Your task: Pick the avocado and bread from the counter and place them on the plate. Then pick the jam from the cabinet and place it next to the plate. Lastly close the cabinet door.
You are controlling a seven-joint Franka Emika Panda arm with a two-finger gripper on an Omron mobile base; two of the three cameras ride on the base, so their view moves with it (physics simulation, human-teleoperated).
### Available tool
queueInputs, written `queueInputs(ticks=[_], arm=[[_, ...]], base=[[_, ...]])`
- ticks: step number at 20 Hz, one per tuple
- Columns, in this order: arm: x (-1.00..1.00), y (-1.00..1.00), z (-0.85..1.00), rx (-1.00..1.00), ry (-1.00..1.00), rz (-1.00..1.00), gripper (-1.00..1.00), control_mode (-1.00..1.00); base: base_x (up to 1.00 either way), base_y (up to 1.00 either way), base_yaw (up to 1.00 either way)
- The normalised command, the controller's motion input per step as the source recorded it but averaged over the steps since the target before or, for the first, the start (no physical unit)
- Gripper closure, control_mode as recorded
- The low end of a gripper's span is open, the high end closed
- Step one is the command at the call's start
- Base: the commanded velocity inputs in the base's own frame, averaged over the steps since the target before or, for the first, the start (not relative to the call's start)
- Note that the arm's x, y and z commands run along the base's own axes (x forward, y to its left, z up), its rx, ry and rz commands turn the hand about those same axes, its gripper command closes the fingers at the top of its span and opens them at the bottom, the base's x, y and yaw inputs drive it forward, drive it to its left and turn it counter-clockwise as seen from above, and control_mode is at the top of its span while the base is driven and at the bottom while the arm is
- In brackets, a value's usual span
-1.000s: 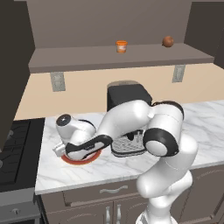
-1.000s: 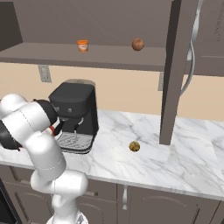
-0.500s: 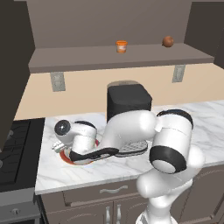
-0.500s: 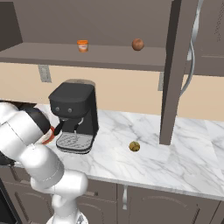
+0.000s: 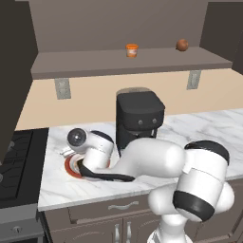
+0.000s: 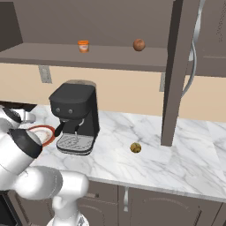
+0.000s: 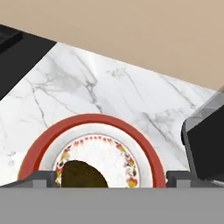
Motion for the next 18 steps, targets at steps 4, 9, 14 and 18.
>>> queueInputs(ticks=[4, 9, 14, 18], arm=[[-0.28, -0.25, 0.47, 0.15, 0.0, 0.0, -1.0, -1.0], [-0.52, -0.02, 0.53, 0.14, 0.0, 0.0, -1.0, -1.0], [-0.68, 0.0, 0.56, 0.12, 0.0, 0.0, -1.0, -1.0], [-0.74, 0.0, 0.55, 0.1, 0.0, 0.0, -1.0, -1.0]], base=[[0.0, 0.0, 0.0], [0.0, 0.0, 0.0], [0.0, 0.0, 0.0], [0.0, 0.0, 0.0]])
